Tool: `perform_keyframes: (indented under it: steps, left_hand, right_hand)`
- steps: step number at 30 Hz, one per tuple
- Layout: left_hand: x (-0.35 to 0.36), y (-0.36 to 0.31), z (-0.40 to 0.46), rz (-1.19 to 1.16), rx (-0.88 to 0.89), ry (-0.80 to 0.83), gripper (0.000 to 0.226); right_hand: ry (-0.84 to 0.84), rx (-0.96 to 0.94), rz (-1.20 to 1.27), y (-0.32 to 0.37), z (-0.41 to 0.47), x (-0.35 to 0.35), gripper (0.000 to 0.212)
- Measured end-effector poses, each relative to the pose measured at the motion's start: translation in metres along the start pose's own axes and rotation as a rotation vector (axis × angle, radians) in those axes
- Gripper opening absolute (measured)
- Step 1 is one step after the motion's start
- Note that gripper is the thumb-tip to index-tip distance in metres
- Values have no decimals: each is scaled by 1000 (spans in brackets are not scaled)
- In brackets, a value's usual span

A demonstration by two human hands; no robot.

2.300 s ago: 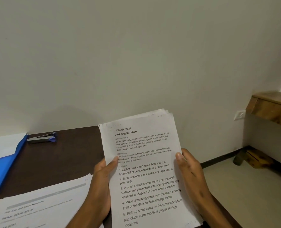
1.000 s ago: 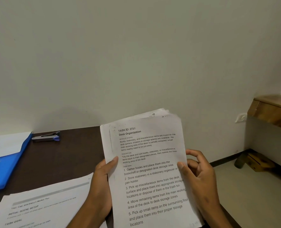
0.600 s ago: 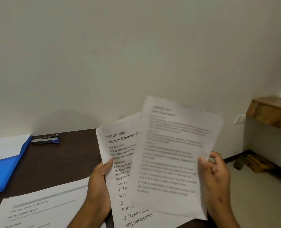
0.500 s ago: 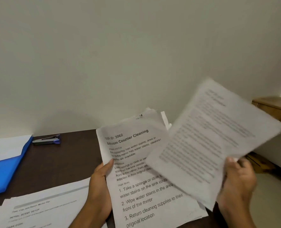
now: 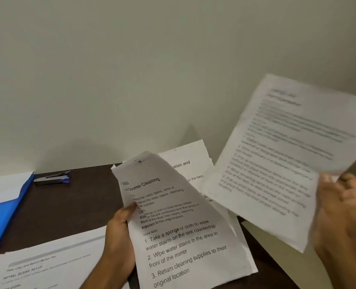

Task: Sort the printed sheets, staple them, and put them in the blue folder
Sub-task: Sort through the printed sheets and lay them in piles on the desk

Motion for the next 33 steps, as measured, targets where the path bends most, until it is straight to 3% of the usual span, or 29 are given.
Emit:
perform_keyframes:
  steps: [2, 6, 12, 18, 21, 24, 33]
  left_hand:
    - [-2, 1, 5, 16, 1, 81, 30]
    - [-11, 4, 14, 15, -17, 82, 43]
    - [-13, 4, 18, 28, -38, 46, 31]
    - [-17, 5, 19, -16, -6, 25, 25]
    - [-19, 7, 22, -51, -10, 14, 32]
    - [-21, 8, 23, -74, -31, 34, 26]
    - [-24, 9, 26, -28, 3, 5, 20]
  right_hand:
    - [114, -4, -71, 13, -11, 35, 17]
    - [311, -58, -242, 11, -20, 62, 10]
    - [693, 8, -353, -7, -55, 108, 11]
    - [643, -32, -362, -23, -70, 115, 7]
    - [680, 17, -345, -32, -67, 113, 10]
    - [681, 49, -293, -30, -67, 113, 3]
    - [617, 89, -222, -25, -69, 112, 10]
Point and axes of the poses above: each hand's wrist, its own z-axis towards the middle knuckle, its own x-axis out of the palm, y = z × x, the point moved 3 cm from there along z, towards the middle knuckle, and after that the axes turned 5 degrees about y, right-handed, at the moved point
